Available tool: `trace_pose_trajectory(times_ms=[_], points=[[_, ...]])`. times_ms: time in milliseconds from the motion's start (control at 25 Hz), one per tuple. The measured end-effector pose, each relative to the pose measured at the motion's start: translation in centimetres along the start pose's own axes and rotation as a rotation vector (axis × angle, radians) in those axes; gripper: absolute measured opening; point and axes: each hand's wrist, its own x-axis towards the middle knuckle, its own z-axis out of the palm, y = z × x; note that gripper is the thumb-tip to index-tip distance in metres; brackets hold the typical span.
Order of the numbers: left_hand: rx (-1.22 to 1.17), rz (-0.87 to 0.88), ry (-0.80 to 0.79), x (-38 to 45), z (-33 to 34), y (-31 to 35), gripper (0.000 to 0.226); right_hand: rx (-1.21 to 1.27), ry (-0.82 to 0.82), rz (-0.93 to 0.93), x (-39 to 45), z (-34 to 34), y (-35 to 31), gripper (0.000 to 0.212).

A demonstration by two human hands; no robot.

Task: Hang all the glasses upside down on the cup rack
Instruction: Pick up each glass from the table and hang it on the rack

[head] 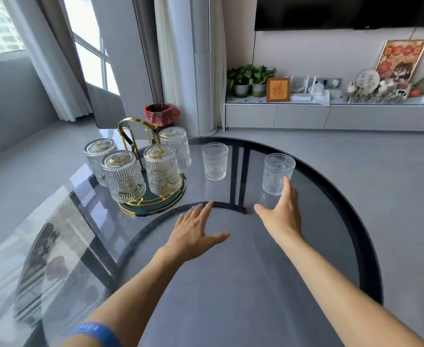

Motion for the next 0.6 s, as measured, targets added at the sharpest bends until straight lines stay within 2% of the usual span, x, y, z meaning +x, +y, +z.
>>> trace_pose_trajectory(times_ms=[80,160,280,360,520,600], points=[[0.123,-0.005,0.012,0.6,1.3,-0.3,0.095,0.182,0.048,0.158,2.3,0.5,0.6,0.104],[0.173,0.004,0.07,0.7,2.3,-0.5,0.097,0.239,0.079,0.187,4.5,1.2,1.0,0.111],[0.158,0.008,0.132,0.7,3.1,-1.0,0.097,0.192,0.098,0.166,7.2,2.5,1.9,0.114],[0.153,0.003,0.154,1.0,3.2,-1.0,0.098,0.155,0.104,0.177,8.7,2.9,2.3,0.108],[0.04,-0.011,0.202,0.8,3.0,-0.5,0.091,0.195,0.081,0.218,9.1,2.5,2.0,0.077],[-0.001,-0.021,0.222,0.7,2.5,-0.4,0.08,0.237,0.016,0.162,7.6,2.7,0.8,0.077]])
